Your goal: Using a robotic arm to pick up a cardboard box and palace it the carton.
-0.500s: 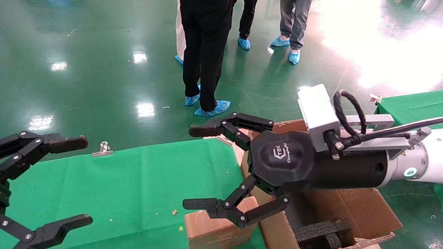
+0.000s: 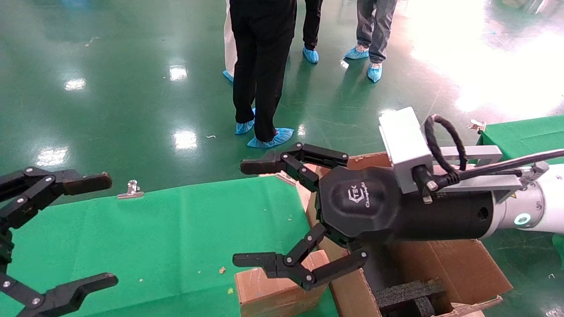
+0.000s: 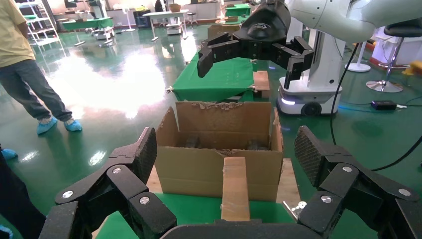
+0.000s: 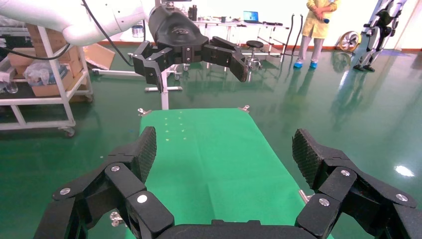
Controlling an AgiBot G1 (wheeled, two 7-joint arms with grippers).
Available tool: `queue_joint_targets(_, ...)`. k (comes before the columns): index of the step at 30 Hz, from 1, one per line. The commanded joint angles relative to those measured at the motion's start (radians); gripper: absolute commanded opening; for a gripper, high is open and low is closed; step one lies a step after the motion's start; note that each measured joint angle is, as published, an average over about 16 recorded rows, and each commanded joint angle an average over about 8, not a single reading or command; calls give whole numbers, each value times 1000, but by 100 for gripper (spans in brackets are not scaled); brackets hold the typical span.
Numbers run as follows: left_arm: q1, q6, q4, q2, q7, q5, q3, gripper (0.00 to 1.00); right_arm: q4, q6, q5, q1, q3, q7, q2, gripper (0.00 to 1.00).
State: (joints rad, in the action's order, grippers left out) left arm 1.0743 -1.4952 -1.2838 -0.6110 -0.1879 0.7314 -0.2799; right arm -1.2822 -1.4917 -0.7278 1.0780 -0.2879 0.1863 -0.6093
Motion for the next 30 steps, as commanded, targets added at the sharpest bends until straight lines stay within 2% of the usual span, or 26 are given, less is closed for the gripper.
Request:
queue_joint_targets(1, 0, 0, 0, 0, 0, 0, 0, 64, 0, 0, 0, 0, 0, 0, 0, 100)
queue_joint_targets(5, 0, 0, 0, 0, 0, 0, 0, 14, 0, 0, 0, 0, 0, 0, 0, 100)
queue_joint_targets(6, 0, 0, 0, 0, 0, 0, 0, 5, 0, 0, 0, 0, 0, 0, 0, 100)
queue_joint_targets(7, 0, 0, 0, 0, 0, 0, 0, 0, 0, 0, 0, 0, 0, 0, 0, 100)
queue_joint_targets(11, 0, 0, 0, 0, 1, -1, 0, 0, 2, -2, -11, 3, -5, 1, 2, 100)
queue_joint_targets(15, 0, 0, 1, 0, 1, -1, 0, 0, 18, -20, -71, 36, -34, 8, 0, 100)
queue_joint_targets(21, 1, 0, 1, 0, 1, -1, -1, 0, 81, -70, -270, 173, -147, 36, -44, 100)
queue_joint_targets(30, 1, 0, 1, 0, 2, -2, -2, 0, 207, -95, -551, 400, -393, 50, -181, 100)
